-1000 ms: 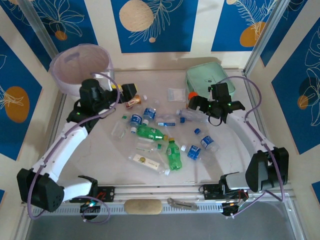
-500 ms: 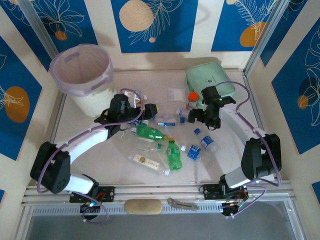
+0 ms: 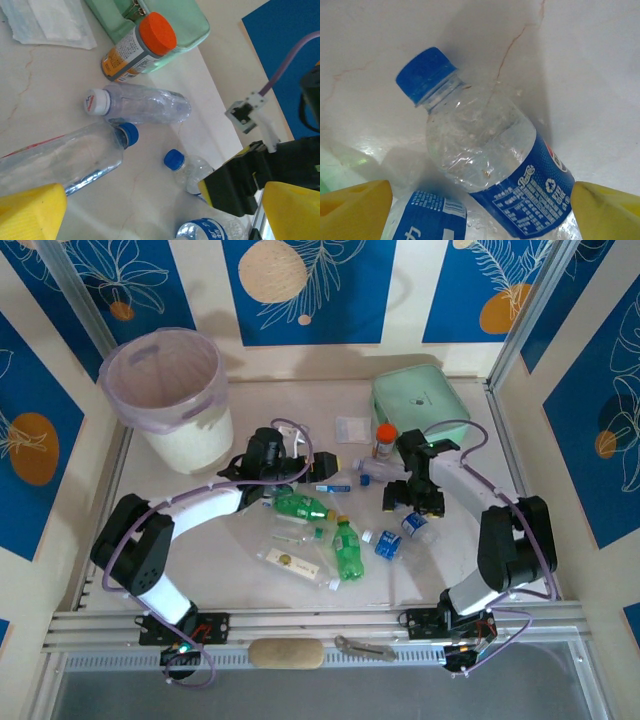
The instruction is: Put the plastic bottles in the bin
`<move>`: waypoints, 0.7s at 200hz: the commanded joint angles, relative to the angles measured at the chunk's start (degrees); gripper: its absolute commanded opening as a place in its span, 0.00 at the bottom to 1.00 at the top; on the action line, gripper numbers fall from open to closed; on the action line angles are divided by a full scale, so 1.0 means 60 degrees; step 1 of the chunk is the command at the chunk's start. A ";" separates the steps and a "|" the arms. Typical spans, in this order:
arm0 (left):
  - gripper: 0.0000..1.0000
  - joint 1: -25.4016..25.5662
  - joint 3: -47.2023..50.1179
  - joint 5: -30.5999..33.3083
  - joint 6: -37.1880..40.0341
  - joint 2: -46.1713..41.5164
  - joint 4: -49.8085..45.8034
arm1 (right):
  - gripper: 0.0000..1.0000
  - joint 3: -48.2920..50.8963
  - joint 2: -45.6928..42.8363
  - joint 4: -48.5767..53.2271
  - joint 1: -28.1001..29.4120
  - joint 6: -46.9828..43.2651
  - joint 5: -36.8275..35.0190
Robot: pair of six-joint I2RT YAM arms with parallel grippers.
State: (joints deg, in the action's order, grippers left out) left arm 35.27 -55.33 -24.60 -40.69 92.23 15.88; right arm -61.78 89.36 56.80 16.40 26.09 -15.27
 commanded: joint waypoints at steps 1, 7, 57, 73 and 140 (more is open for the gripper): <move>1.00 0.0113 -0.0140 -0.0257 -0.0092 0.0003 0.0137 | 0.92 0.0105 0.0353 -0.0003 0.0104 -0.0229 -0.0006; 1.00 0.0105 -0.0111 -0.0254 -0.0105 -0.0011 0.0115 | 0.91 0.0087 0.0465 -0.0078 0.0133 -0.0259 -0.0004; 1.00 0.0135 -0.0066 0.0023 0.0039 -0.0297 -0.0297 | 0.90 -0.0045 0.1360 -0.0497 0.0254 -0.0507 -0.0513; 1.00 0.0139 -0.0072 0.0102 0.0064 -0.0328 -0.0372 | 0.90 -0.0044 0.1551 -0.0535 0.0258 -0.0566 -0.0791; 1.00 0.0172 -0.0212 0.0031 -0.0089 -0.0109 -0.0241 | 0.86 -0.0130 0.1713 -0.0523 0.0348 -0.0440 -0.1675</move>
State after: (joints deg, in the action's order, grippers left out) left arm 35.55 -55.33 -24.38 -40.69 91.90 14.11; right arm -61.69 99.09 53.15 17.69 23.35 -21.76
